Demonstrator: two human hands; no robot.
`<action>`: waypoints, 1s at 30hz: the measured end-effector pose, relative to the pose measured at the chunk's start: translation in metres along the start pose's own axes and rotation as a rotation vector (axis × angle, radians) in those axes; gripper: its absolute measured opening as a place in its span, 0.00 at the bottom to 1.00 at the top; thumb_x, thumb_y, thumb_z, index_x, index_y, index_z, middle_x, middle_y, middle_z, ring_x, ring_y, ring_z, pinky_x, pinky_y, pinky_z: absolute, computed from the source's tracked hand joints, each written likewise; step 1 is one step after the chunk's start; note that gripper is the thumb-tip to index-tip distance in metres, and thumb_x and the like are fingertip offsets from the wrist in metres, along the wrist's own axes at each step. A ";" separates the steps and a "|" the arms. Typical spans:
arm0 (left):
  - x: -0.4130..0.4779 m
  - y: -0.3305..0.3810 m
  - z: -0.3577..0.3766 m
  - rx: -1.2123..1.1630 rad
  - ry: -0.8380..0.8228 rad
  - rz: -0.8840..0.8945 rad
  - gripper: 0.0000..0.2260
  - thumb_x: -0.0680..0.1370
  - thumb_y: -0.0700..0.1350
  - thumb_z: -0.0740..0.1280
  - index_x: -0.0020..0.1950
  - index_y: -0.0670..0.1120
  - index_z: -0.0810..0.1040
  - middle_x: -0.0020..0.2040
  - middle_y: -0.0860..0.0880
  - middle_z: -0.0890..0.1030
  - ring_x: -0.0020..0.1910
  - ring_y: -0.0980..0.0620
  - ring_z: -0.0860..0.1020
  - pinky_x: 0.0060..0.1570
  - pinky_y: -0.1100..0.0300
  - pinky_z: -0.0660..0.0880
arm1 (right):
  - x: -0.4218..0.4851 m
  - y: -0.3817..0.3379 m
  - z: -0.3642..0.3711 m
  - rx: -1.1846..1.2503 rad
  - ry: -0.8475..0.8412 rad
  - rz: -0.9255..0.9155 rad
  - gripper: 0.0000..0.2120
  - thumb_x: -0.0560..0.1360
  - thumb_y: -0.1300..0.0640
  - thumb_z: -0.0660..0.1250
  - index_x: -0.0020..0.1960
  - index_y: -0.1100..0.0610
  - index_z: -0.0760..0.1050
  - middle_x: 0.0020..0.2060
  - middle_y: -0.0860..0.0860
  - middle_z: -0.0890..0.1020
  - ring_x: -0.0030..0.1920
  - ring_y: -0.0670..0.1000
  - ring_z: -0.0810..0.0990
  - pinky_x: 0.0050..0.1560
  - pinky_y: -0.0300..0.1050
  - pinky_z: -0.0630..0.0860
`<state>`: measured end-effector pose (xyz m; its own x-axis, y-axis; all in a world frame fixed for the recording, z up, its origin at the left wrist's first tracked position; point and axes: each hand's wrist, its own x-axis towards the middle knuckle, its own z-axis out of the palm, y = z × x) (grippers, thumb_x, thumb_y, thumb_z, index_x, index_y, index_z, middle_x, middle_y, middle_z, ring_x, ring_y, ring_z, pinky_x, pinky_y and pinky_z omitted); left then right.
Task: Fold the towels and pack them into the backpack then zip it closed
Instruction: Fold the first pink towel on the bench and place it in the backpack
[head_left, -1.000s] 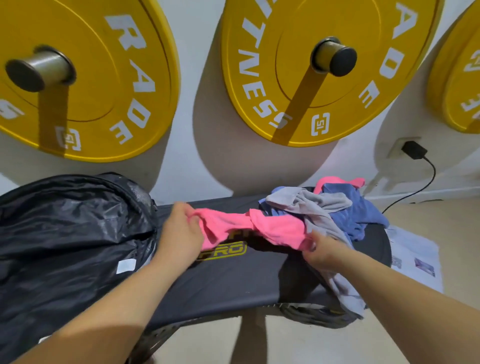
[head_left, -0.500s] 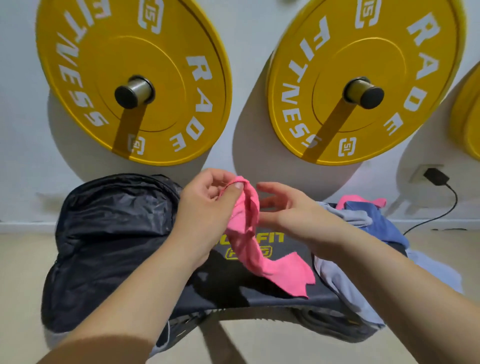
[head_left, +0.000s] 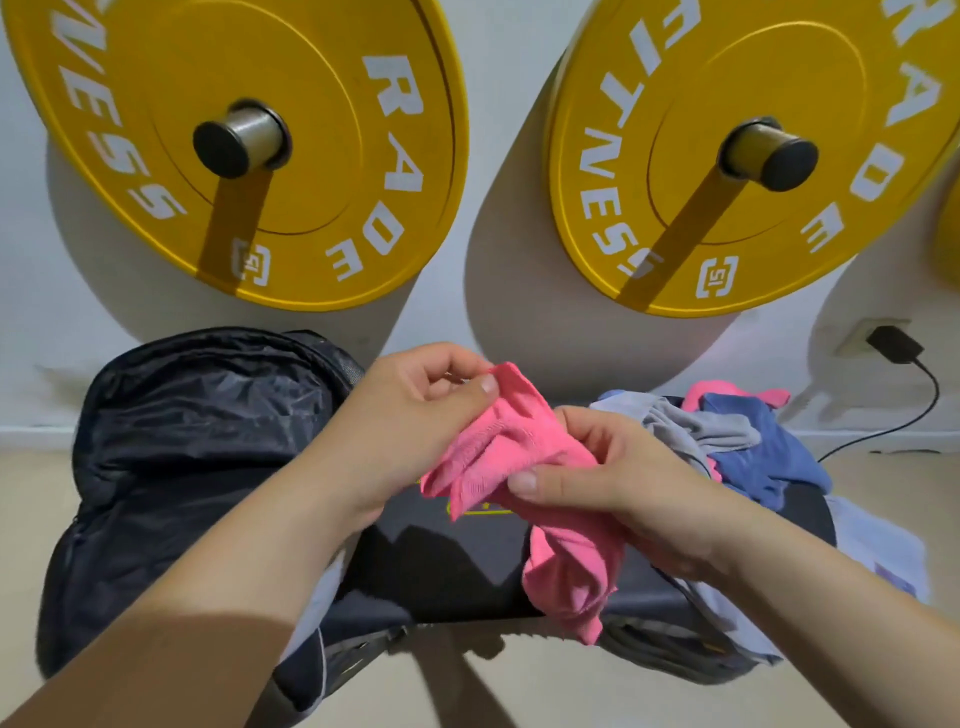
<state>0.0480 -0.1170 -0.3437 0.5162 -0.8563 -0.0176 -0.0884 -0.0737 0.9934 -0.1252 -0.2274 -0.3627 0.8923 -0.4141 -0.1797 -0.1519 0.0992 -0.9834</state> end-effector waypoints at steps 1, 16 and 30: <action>0.000 -0.001 0.003 0.018 -0.011 0.025 0.04 0.82 0.41 0.68 0.50 0.43 0.83 0.42 0.38 0.86 0.37 0.46 0.81 0.39 0.54 0.76 | -0.002 0.000 0.000 0.085 -0.046 0.012 0.25 0.65 0.47 0.82 0.50 0.62 0.76 0.43 0.59 0.78 0.43 0.56 0.76 0.43 0.47 0.73; 0.002 -0.007 0.010 0.170 0.079 0.169 0.07 0.84 0.42 0.63 0.48 0.49 0.77 0.33 0.44 0.80 0.31 0.50 0.75 0.33 0.53 0.74 | 0.012 0.012 0.004 -0.520 0.365 -0.176 0.23 0.69 0.50 0.81 0.35 0.61 0.68 0.25 0.46 0.73 0.28 0.43 0.72 0.32 0.39 0.68; 0.011 -0.011 -0.021 0.246 0.278 0.014 0.01 0.77 0.40 0.70 0.46 0.43 0.80 0.37 0.56 0.81 0.37 0.59 0.76 0.40 0.63 0.71 | 0.013 0.030 -0.013 -0.308 0.370 -0.064 0.22 0.78 0.46 0.70 0.39 0.64 0.74 0.32 0.51 0.71 0.35 0.49 0.68 0.35 0.46 0.63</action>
<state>0.0727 -0.1153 -0.3524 0.7225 -0.6887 0.0612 -0.2821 -0.2129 0.9355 -0.1240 -0.2414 -0.3947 0.7013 -0.7103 -0.0605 -0.2700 -0.1860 -0.9447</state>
